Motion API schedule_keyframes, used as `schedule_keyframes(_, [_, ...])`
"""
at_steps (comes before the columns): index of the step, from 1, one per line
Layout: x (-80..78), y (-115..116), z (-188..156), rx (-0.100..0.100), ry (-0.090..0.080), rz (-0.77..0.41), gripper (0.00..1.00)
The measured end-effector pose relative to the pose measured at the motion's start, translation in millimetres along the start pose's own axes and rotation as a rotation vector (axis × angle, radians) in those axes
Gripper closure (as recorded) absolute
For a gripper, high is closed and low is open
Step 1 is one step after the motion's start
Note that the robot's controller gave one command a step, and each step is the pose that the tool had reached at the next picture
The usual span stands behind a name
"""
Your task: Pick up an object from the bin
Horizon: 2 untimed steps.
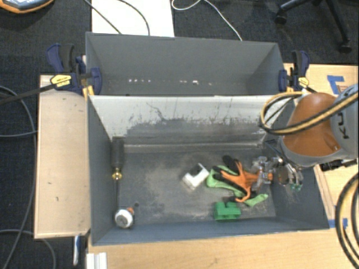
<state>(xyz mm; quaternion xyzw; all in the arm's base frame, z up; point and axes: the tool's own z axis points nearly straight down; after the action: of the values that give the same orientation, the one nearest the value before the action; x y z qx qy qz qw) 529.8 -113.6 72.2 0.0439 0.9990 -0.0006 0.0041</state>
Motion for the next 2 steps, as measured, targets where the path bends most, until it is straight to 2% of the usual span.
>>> schedule_keyframes(1, [12.8,-7.0,-76.6,-0.001,0.005,0.012,1.0])
schedule_keyframes(2, [-15.9,-4.0,-14.8,0.0,-0.007,0.026,1.0])
